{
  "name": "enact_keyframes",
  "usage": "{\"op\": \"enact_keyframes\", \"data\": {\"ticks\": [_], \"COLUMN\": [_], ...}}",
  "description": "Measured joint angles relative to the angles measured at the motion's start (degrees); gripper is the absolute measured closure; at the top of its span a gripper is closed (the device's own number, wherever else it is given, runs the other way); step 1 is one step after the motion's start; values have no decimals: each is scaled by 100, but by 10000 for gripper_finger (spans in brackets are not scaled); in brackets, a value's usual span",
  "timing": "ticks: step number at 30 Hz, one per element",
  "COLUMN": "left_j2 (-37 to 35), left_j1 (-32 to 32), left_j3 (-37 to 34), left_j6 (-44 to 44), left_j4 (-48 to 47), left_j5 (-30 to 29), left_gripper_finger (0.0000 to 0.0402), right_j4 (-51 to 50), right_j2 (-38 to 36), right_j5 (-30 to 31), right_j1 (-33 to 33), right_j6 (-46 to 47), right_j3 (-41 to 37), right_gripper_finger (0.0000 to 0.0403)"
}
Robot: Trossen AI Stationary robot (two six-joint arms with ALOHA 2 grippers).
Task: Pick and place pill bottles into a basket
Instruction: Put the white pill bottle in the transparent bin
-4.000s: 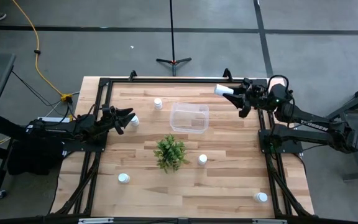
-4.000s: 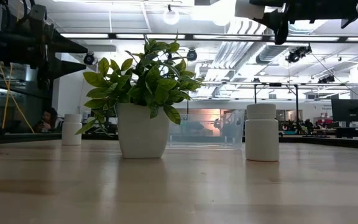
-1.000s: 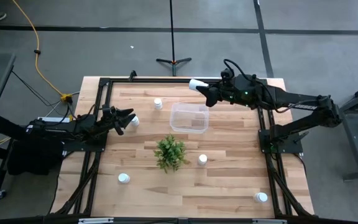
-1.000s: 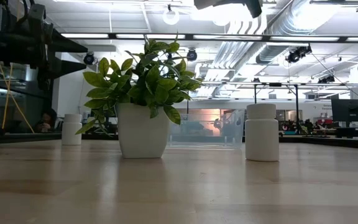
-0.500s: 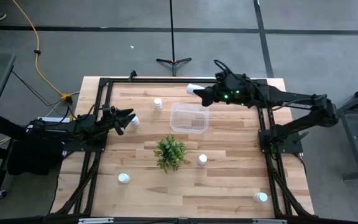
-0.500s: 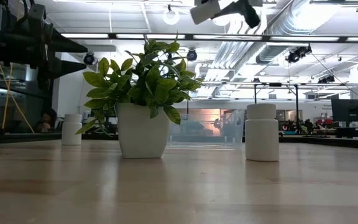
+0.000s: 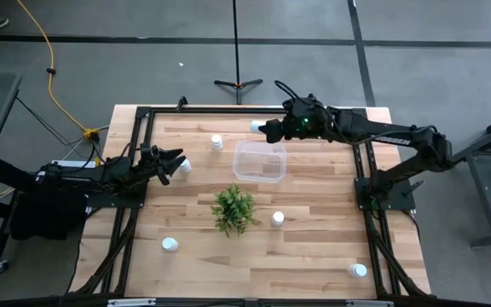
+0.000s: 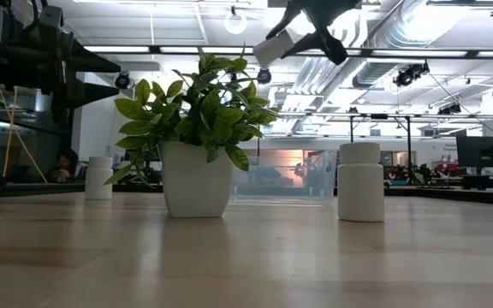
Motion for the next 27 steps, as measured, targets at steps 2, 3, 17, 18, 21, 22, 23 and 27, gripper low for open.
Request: {"op": "enact_keyframes", "data": {"ticks": [2,3,17,18,21,22,23,27], "left_j2": [0,0,0,0,0,0,0,0], "left_j1": [0,-1,0,-1,0,0,0,-2], "left_j3": [-1,0,0,0,-1,0,0,0], "left_j6": [0,0,0,0,0,0,0,0], "left_j4": [0,1,1,0,0,0,2,0], "left_j5": [0,0,-16,-15,-15,-15,-15,-15], "left_gripper_finger": [140,140,140,140,140,140,140,140], "right_j4": [-51,-155,-2116,-2218,-2603,-2740,-2872,-3498], "right_j2": [3,3,162,240,550,669,801,1349], "right_j5": [-25,-37,4,-3,-130,-193,-258,-302], "right_j1": [-48,-68,-308,-335,-403,-418,-442,-484], "right_j6": [-6,-7,-482,-550,-818,-928,-1037,-1443], "right_j3": [0,27,914,1005,1387,1538,1699,2398], "right_gripper_finger": [239,239,239,239,239,239,239,239]}}
